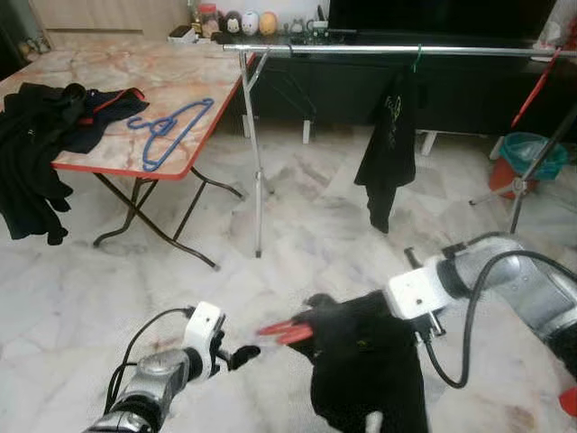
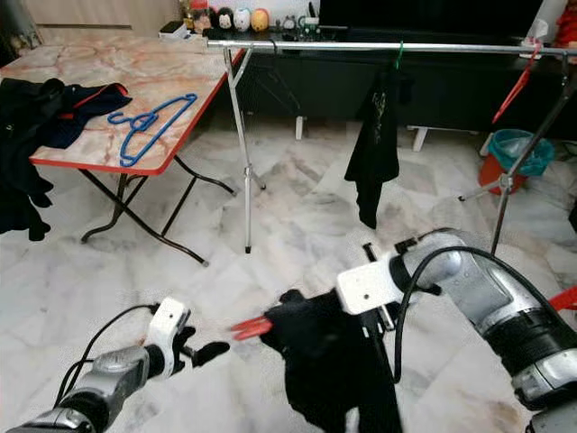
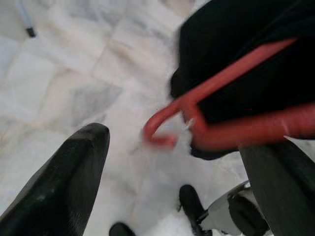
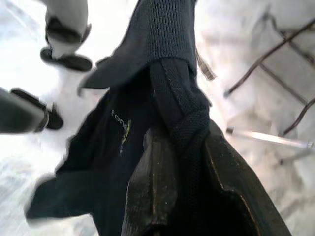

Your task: Hang hanger

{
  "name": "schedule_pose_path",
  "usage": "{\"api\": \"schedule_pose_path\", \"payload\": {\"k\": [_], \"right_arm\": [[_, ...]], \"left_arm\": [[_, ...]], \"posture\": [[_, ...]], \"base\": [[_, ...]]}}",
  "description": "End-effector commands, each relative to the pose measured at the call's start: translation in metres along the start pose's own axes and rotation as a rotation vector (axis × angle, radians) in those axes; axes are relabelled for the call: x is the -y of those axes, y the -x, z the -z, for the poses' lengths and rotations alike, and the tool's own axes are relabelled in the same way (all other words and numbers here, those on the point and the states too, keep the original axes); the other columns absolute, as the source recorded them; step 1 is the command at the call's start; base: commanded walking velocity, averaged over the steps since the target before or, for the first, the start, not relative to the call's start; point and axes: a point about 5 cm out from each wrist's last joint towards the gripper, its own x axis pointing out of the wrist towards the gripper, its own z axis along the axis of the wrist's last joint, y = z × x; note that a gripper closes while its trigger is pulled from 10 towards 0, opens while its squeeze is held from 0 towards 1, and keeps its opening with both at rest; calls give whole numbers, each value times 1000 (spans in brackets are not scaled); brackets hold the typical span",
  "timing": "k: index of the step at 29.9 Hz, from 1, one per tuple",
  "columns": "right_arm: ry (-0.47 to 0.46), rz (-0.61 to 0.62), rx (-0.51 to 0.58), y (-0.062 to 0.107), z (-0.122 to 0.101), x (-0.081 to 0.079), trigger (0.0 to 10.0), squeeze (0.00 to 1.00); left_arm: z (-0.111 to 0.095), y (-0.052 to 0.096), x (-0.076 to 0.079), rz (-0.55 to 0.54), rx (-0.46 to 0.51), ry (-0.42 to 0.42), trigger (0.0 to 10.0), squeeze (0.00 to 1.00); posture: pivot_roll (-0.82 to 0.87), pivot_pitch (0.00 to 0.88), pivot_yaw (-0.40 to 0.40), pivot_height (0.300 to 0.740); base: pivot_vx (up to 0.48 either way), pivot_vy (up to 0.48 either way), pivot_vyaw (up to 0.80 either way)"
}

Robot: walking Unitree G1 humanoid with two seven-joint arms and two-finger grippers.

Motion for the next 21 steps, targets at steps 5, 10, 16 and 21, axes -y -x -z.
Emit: {"api": "schedule_pose_path", "payload": {"k": [5, 10, 16, 21], "right_arm": [[-7, -52, 134, 13, -18, -2, 10000, 0], [-23, -98, 83, 18, -11, -9, 10000, 0], [-30, -26, -58, 15, 10, -6, 10000, 0], [-72, 10, -138, 15, 21, -4, 10000, 0]], "left_arm": [[-3, 0, 5, 77, 1, -2, 10000, 0], [1, 5, 3, 110, -7, -6, 10000, 0], [3, 11, 3, 188, -23, -43, 10000, 0], [8, 18, 1, 223, -58, -76, 10000, 0]], "posture": [[-84, 0, -19, 740], [-88, 0, -19, 740], [-84, 0, -17, 740], [-82, 0, -17, 740]], "base": [[0, 0, 0], [0, 0, 0], [0, 0, 0], [0, 0, 0]]}}
